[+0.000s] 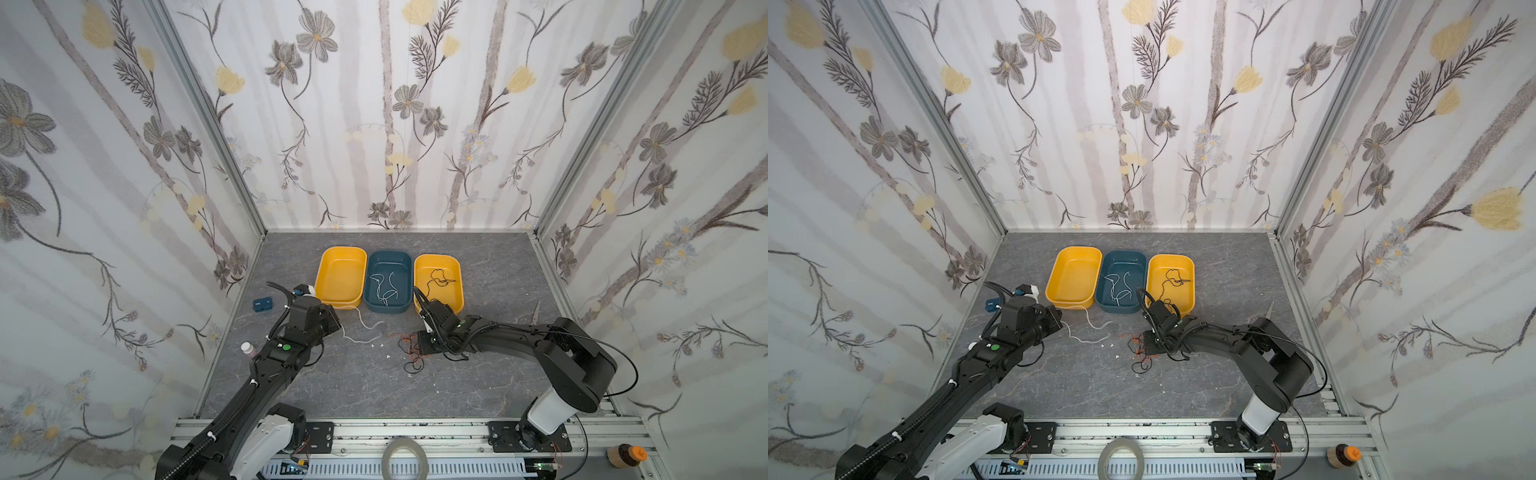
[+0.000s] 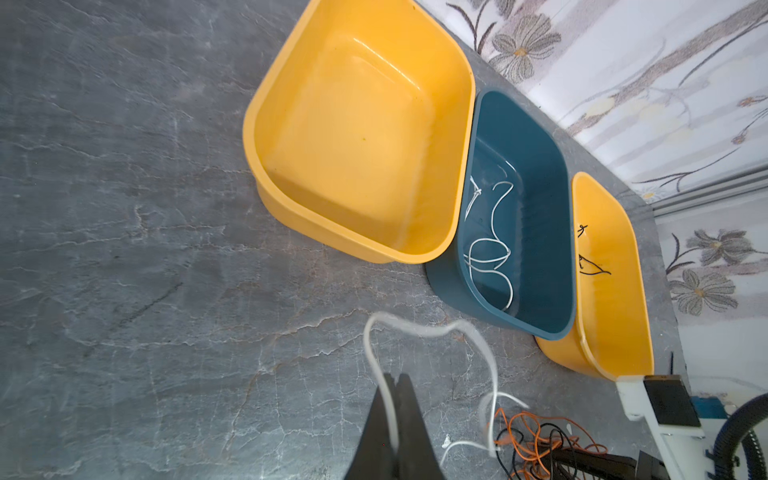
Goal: Untangle the cables
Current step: 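Carry the white cable with the left gripper over the teal tub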
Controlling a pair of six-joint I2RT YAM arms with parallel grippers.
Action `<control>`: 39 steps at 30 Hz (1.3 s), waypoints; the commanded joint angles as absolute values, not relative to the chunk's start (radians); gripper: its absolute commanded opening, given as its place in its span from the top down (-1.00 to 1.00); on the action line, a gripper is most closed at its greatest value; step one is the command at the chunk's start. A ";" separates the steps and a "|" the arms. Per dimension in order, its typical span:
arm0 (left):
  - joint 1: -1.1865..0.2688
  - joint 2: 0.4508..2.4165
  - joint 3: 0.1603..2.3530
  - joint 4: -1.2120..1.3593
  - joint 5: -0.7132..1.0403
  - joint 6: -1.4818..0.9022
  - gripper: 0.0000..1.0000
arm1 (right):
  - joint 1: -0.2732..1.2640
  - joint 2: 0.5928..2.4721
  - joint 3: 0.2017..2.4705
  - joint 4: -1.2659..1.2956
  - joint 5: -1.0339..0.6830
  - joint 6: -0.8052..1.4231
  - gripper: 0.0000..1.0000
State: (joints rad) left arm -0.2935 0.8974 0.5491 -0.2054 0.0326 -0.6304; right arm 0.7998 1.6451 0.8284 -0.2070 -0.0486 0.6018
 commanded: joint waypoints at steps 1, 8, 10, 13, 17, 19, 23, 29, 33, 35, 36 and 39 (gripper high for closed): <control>-0.282 0.876 0.577 -0.254 0.036 -0.611 1.00 | 0.796 1.630 0.820 -0.281 0.001 0.612 1.00; -0.256 0.830 0.650 -0.317 0.036 -0.575 1.00 | 0.787 1.574 0.785 -0.296 0.014 0.611 1.00; -0.254 0.835 0.673 -0.310 0.072 -0.575 1.00 | 0.786 1.558 0.780 -0.270 -0.010 0.603 1.00; -0.253 0.844 0.697 -0.295 0.116 -0.582 1.00 | 0.787 1.544 0.776 -0.246 -0.041 0.598 1.00; -0.255 0.863 0.738 -0.283 0.180 -0.580 1.00 | 0.787 1.531 0.782 -0.226 -0.083 0.589 1.00; -0.255 0.883 0.764 -0.272 0.214 -0.577 1.00 | 0.787 1.528 0.778 -0.208 -0.111 0.587 1.00; -0.257 0.929 0.812 -0.263 0.242 -0.562 1.00 | 0.787 1.532 0.771 -0.172 -0.146 0.597 1.00; -0.293 1.050 0.889 -0.172 0.268 -0.569 1.00 | 0.796 1.522 0.754 -0.117 -0.189 0.622 0.99; -0.327 1.168 0.953 -0.103 0.275 -0.574 1.00 | 0.797 1.499 0.752 -0.109 -0.216 0.622 0.90; -0.348 1.230 1.003 -0.085 0.279 -0.573 1.00 | 0.798 1.488 0.752 -0.106 -0.228 0.619 0.86; -0.359 1.255 1.029 -0.076 0.276 -0.568 1.00 | 0.797 1.484 0.752 -0.104 -0.233 0.617 0.83; -0.390 1.372 1.110 -0.062 0.277 -0.560 1.00 | 0.798 1.476 0.756 -0.103 -0.246 0.618 0.68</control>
State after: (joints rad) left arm -0.3759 1.3212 1.0630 -0.1287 0.2676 -0.5755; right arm 0.7963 1.4868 0.7536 -0.1333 -0.2150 0.6136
